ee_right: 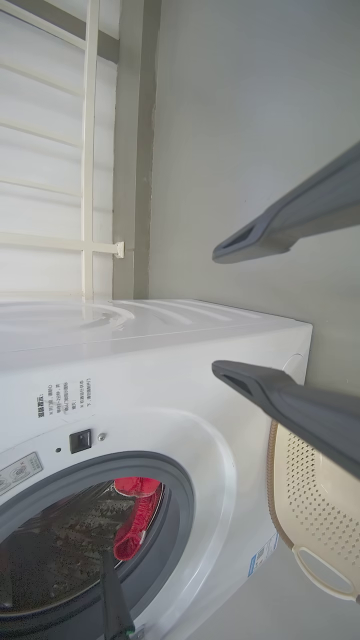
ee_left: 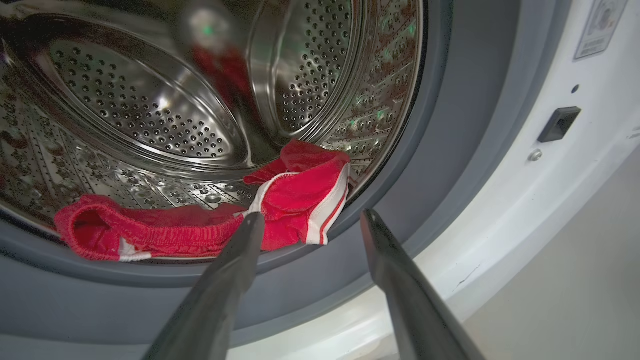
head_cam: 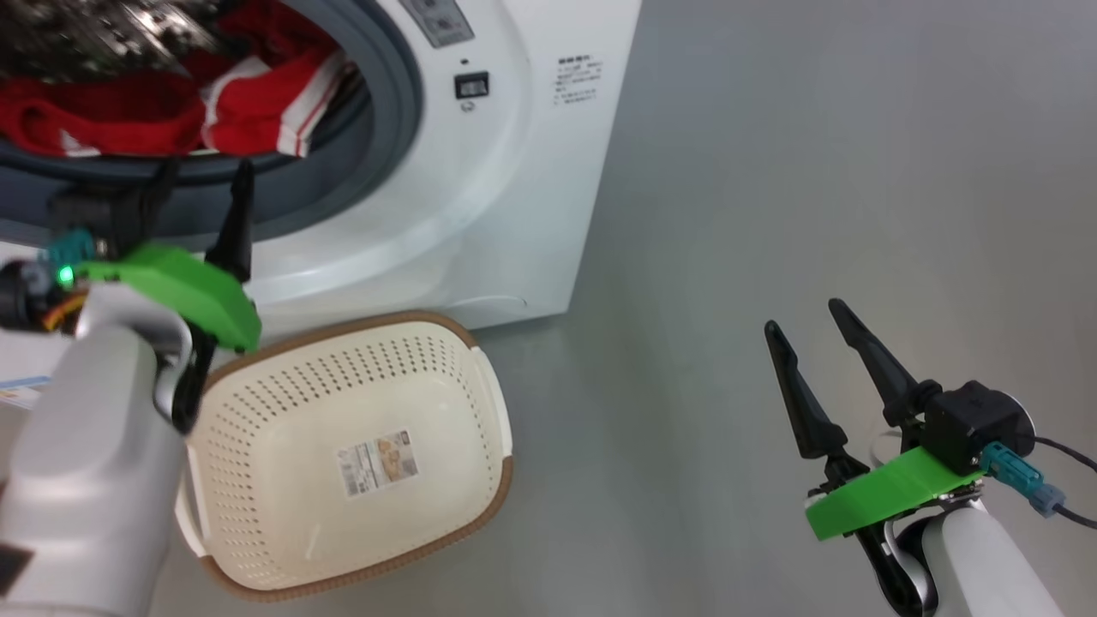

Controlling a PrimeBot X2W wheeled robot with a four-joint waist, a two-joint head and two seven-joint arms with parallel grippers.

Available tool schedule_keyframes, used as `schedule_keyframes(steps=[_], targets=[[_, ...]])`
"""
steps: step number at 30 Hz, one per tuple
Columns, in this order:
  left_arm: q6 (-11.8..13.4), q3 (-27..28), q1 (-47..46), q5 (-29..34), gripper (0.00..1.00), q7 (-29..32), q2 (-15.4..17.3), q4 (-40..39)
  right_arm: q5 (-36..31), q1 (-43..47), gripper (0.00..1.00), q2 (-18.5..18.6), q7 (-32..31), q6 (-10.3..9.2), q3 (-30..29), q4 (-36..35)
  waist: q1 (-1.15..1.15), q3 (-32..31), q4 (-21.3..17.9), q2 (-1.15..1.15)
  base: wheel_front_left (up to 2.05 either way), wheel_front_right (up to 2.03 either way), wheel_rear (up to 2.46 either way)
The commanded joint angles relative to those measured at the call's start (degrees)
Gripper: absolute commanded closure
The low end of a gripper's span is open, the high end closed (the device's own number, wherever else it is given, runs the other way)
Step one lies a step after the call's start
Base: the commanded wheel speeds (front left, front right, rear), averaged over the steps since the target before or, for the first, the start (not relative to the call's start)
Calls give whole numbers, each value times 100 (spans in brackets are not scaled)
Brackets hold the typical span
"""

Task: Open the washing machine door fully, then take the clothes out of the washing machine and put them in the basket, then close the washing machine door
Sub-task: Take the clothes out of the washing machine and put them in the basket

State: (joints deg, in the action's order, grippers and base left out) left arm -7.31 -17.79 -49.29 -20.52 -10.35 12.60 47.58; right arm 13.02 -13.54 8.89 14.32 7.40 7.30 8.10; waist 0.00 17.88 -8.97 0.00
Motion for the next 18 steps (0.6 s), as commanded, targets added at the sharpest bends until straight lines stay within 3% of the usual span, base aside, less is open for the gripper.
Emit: schedule_keyframes(steps=[1, 18], targets=[[-18, 99, -247, -25, 0, 10, 242, -24, 12, -104, 0, -22, 68, 9, 152, -114, 0, 224, -172, 0, 0, 0, 0], [-16, -358, -2214, 228, 0, 19, 551, 1839, 50, -649, 0, -208, 68, 9, 468, -129, 0, 971, -579, 0, 0, 0, 0]])
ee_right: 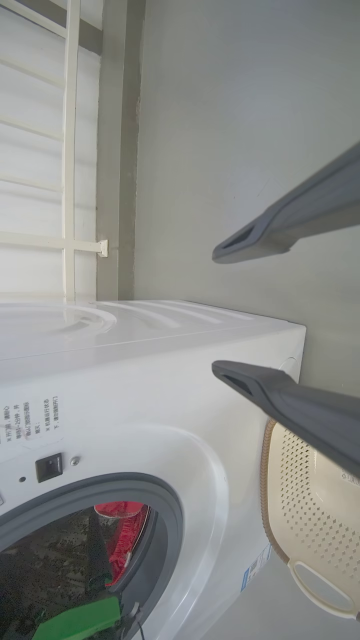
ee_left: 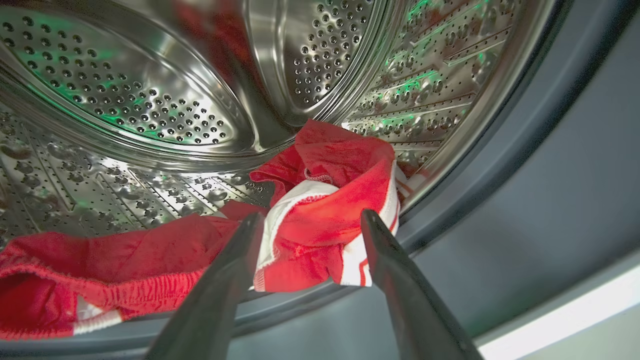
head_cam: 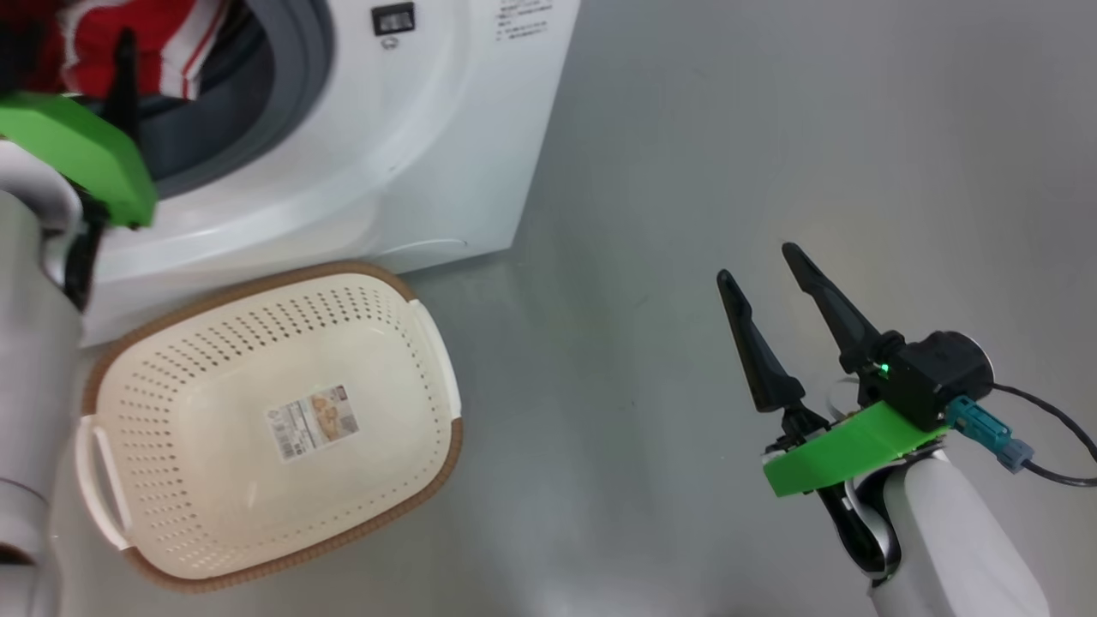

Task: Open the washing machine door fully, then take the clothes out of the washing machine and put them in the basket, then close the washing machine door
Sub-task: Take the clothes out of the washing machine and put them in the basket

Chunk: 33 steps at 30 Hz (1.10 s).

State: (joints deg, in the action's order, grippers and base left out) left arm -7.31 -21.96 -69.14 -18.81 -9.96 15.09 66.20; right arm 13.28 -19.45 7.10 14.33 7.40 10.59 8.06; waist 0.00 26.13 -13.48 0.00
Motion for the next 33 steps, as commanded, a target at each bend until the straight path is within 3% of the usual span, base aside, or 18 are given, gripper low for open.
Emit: schedule_keyframes(steps=[1, 17, 18, 19, 20, 21, 33], targets=[[-12, 29, -306, 88, 0, -3, 341, 65, 28, -82, 0, -35, 67, 9, 173, -121, 0, 185, -155, 0, 0, 0, 0], [-16, -446, -924, 155, 0, 357, 635, 577, 64, -327, 0, -83, 67, 9, 371, -124, 0, 561, -367, 0, 0, 0, 0], [-16, -501, -931, 157, 10, 338, 639, 576, 61, -334, 0, -83, 67, 9, 372, -123, 0, 561, -367, 0, 0, 0, 0], [-16, -546, -936, 151, 54, 299, 645, 572, 57, -340, 0, -84, 67, 9, 373, -123, 0, 559, -366, 0, 0, 0, 0], [-17, -584, -933, 134, 82, 269, 645, 573, 51, -343, 0, -84, 67, 9, 373, -122, 0, 552, -362, 0, 0, 0, 0], [-17, -637, -920, 124, 100, 243, 639, 573, 42, -344, 0, -81, 67, 9, 372, -122, 0, 540, -356, 0, 0, 0, 0], [-17, -604, -331, -420, 100, -477, 521, 319, 4, -185, 0, 97, 67, 9, 326, -21, 0, 17, -35, 0, 0, 0, 0]])
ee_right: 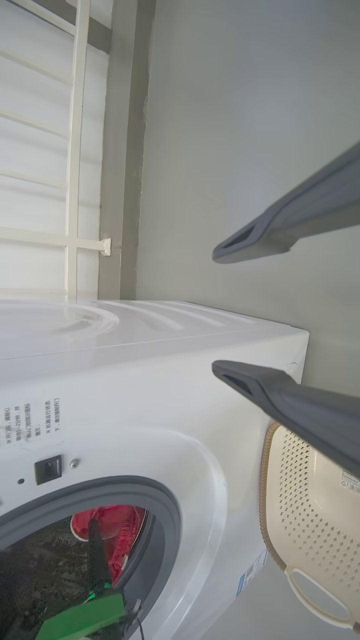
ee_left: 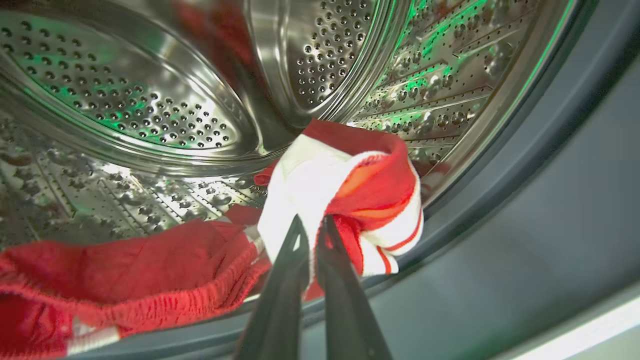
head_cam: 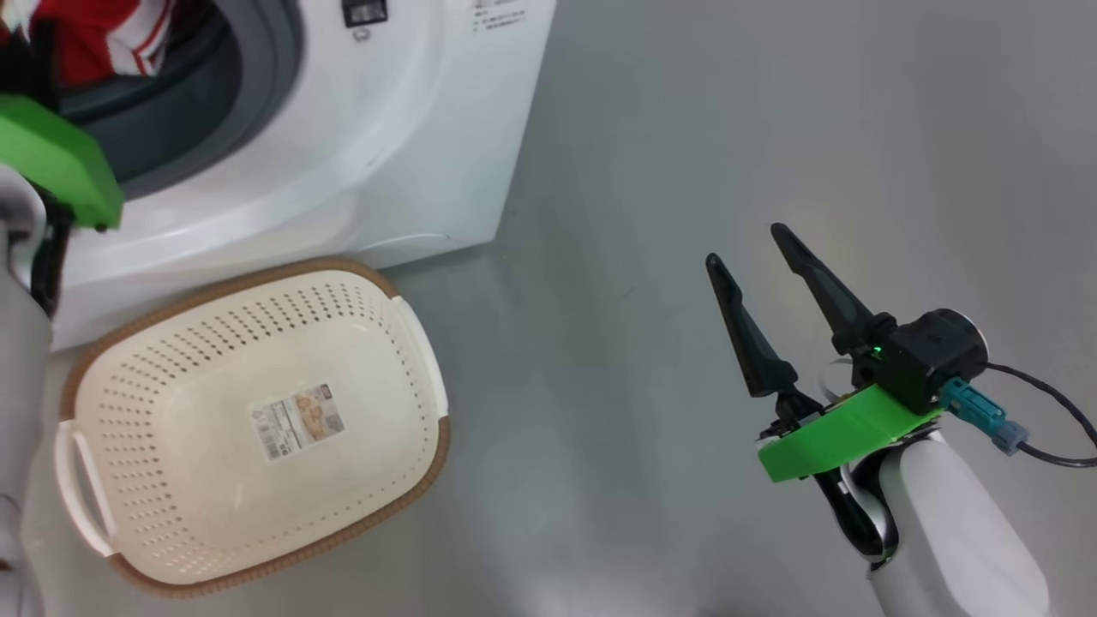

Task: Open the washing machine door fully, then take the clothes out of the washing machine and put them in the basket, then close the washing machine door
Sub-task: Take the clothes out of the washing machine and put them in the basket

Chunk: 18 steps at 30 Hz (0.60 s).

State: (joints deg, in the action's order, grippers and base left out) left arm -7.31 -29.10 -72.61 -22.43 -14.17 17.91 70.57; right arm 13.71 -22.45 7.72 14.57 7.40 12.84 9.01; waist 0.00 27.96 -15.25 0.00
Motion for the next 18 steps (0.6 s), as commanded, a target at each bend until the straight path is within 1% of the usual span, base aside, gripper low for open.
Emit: schedule_keyframes(steps=[1, 3, 5, 9, 13, 18], targets=[[-17, 165, 116, -126, 100, -69, 214, -181, -44, 139, 0, 60, 43, 9, 86, -115, 0, -227, 184, 0, 0, 0, 0], [-9, 296, 314, -202, 100, -78, 214, -468, -52, 194, 0, 113, 43, 9, 41, -113, 0, -335, 274, 0, 0, 0, 0], [51, 515, 587, -285, 100, -80, 228, -863, -62, 255, 0, 163, 43, 9, -14, -118, 0, -441, 361, 0, 0, 0, 0], [147, 854, 1217, -236, 100, -81, 203, -1637, -84, 385, 0, 256, 43, 9, -113, -132, 0, -640, 519, 0, 0, 0, 0], [241, 1230, 1815, -114, 100, -82, 98, -2375, -92, 477, 0, 327, 43, 9, -190, -127, 0, -818, 630, 0, 0, 0, 0], [293, 1798, 2648, 97, 100, -82, -84, -3389, -106, 612, 0, 373, 43, 9, -290, -136, 0, -1038, 747, 0, 0, 0, 0]])
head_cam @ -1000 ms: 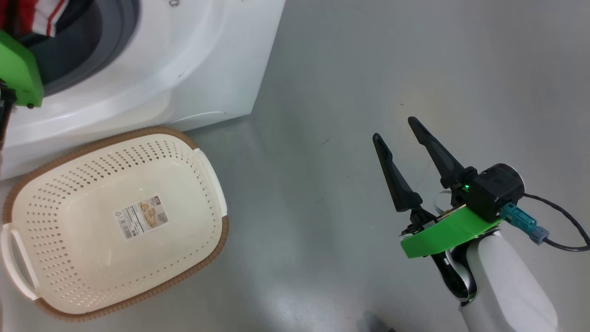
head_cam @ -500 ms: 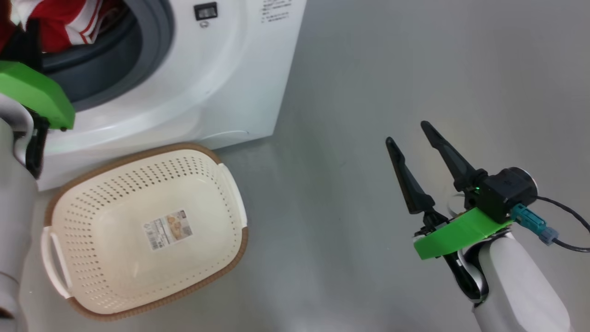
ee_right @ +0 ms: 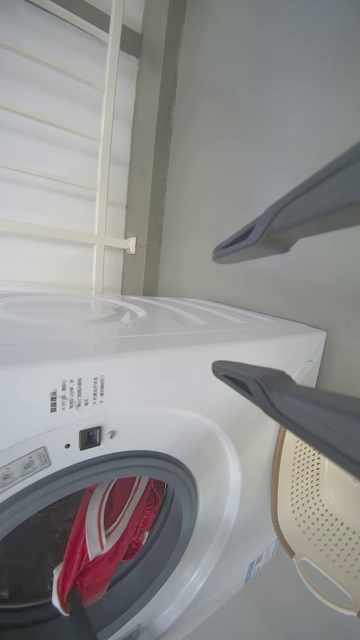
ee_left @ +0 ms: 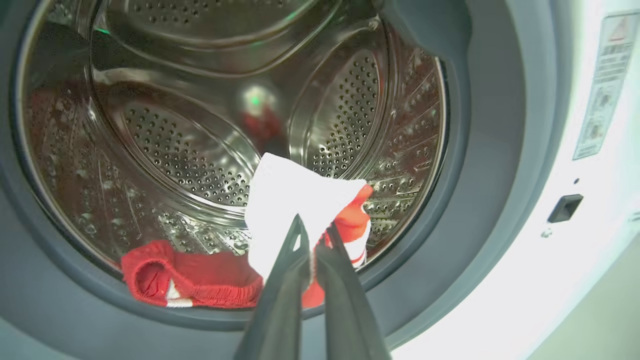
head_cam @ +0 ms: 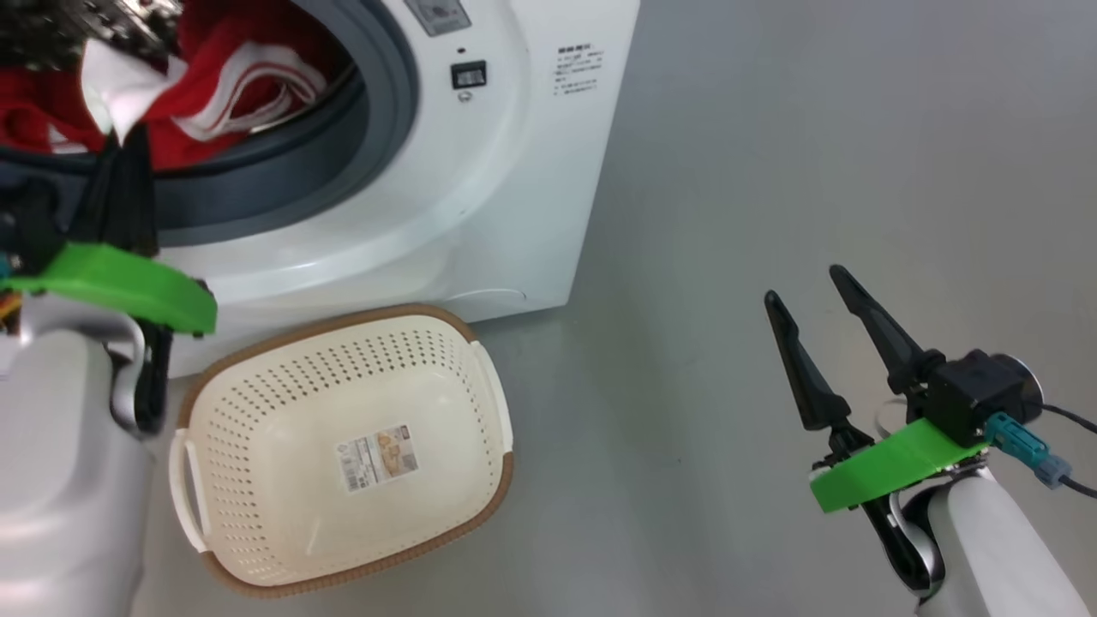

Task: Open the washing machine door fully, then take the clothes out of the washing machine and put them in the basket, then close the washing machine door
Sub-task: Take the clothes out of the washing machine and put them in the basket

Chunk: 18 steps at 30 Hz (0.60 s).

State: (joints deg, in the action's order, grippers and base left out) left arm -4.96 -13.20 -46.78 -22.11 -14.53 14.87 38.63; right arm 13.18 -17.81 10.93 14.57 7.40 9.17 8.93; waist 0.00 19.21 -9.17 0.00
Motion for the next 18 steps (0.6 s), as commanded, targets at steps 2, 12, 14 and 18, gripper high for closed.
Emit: schedule_keyframes(steps=[2, 12, 14, 18], targets=[[60, 409, 383, 179, 100, -46, 138, -572, -58, 202, 0, 70, 43, 9, 30, -136, 0, -224, 194, 0, 0, 0, 0], [-16, 1157, 1756, 699, 100, -46, -294, -2240, -64, 478, 0, 122, 43, 9, -158, -145, 0, -526, 365, 0, 0, 0, 0], [-34, 1245, 2037, 791, 100, -46, -376, -2571, -62, 526, 0, 134, 43, 9, -193, -150, 0, -568, 385, 0, 0, 0, 0], [-61, 1446, 2542, 906, 100, -47, -539, -3248, -62, 613, 0, 155, 43, 9, -256, -162, 0, -655, 419, 0, 0, 0, 0]])
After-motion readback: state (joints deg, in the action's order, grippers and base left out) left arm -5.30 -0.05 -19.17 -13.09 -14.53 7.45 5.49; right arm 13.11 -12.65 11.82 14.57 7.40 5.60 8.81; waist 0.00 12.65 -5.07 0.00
